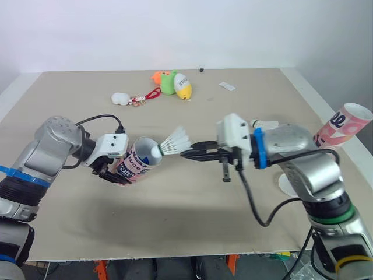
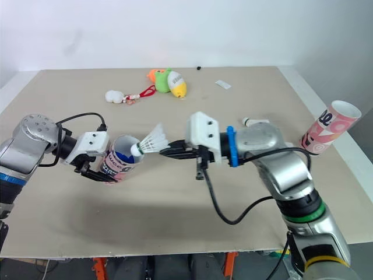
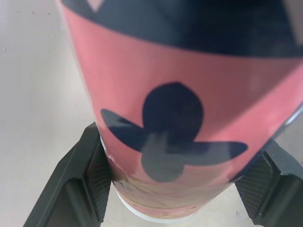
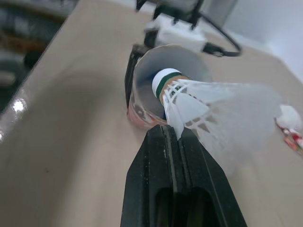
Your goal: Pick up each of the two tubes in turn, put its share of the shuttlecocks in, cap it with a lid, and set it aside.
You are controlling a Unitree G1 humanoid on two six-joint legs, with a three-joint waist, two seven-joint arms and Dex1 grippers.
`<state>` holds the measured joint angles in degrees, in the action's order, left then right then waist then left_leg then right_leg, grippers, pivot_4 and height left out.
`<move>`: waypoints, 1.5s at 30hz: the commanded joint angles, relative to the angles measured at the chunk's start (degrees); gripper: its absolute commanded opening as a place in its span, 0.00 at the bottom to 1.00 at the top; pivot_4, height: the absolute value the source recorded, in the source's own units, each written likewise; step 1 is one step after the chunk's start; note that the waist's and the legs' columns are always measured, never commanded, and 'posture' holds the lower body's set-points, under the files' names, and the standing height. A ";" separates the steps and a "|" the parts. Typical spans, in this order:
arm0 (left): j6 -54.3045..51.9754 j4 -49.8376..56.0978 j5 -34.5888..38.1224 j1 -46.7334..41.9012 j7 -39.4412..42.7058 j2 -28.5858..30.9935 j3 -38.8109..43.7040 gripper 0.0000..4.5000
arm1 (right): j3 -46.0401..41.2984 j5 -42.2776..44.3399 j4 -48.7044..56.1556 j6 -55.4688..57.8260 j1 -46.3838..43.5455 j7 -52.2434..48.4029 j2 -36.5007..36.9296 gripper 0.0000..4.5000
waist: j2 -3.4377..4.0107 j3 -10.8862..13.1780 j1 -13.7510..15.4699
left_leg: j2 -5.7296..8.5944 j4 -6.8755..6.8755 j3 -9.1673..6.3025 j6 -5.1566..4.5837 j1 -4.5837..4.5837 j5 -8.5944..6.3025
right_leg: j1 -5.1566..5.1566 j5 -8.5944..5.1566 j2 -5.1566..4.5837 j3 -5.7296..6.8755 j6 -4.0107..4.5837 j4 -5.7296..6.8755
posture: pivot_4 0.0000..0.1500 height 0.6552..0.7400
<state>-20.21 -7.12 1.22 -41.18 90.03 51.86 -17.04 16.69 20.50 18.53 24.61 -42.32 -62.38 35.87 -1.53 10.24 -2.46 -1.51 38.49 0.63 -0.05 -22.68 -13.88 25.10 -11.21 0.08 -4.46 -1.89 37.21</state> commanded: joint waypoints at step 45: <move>-1.13 -1.01 -0.44 1.60 0.10 -4.81 -2.72 0.72 | -44.57 -0.81 -21.90 2.80 37.39 9.04 17.65 0.63 | 0.62 -0.51 0.77 | 0.79 0.11 0.53 -0.46 0.60 -0.26 | -0.78 -0.36 -0.51 -1.04 -0.66 -0.17 | 1.00 0.91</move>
<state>-21.18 -8.03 0.57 -41.06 89.35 47.75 -17.55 -28.20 19.92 -2.12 28.53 -3.80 -54.26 53.70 -0.91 9.73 -1.69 -0.72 38.60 1.16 -0.51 -22.10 -14.14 24.32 -11.59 -0.41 -5.52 -2.58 37.01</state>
